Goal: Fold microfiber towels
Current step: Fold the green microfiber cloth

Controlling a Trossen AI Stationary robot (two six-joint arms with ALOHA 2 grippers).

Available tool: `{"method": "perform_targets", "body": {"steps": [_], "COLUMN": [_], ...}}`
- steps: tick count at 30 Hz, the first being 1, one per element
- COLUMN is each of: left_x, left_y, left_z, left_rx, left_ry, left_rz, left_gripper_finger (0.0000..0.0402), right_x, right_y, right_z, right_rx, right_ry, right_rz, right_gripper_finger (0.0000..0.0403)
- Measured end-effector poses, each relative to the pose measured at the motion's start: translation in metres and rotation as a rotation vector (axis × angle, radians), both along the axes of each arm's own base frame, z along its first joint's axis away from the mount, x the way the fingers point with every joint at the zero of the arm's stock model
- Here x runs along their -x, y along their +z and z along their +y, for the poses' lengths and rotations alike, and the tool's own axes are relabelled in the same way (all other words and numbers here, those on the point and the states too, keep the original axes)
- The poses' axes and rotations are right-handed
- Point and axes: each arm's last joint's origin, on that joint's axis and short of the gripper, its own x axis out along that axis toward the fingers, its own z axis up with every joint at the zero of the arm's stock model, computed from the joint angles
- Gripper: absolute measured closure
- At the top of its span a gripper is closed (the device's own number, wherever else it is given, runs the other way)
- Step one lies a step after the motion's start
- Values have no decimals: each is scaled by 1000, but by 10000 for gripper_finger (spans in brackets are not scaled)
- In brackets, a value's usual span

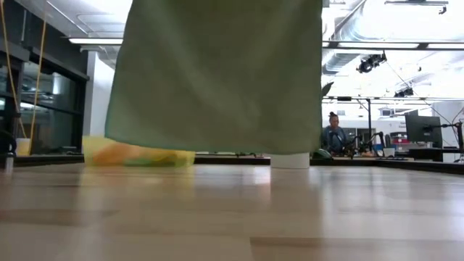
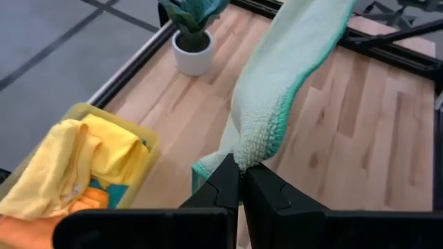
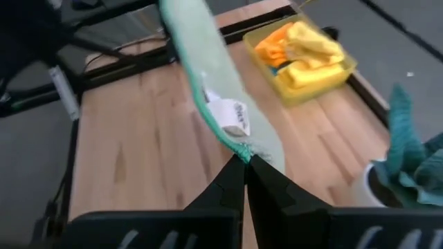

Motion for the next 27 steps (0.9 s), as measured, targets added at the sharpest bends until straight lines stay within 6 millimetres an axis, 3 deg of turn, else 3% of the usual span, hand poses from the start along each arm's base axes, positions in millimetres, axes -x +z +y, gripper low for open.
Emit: {"method": "perform_targets", "body": {"steps": [8, 13, 20, 27], "left_x": [0, -7, -14, -25], "left_y": [-4, -9, -2, -5], "left_z": [-9, -22, -56, -101], "left_rx": [21, 153, 424, 672], "left_ry": [-37, -73, -179, -267], "left_rz": [44, 36, -94, -83], "left_gripper_finger": [401, 401, 401, 401], "right_x": [7, 10, 18, 25], "right_y": [-7, -7, -5, -2], "right_z": [19, 39, 71, 101], "right_rx": [-52, -138, -349, -610], "right_ry": [80, 137, 208, 235], "right_rz": [92, 94, 108, 160], "right_gripper_finger": [403, 403, 403, 403]}}
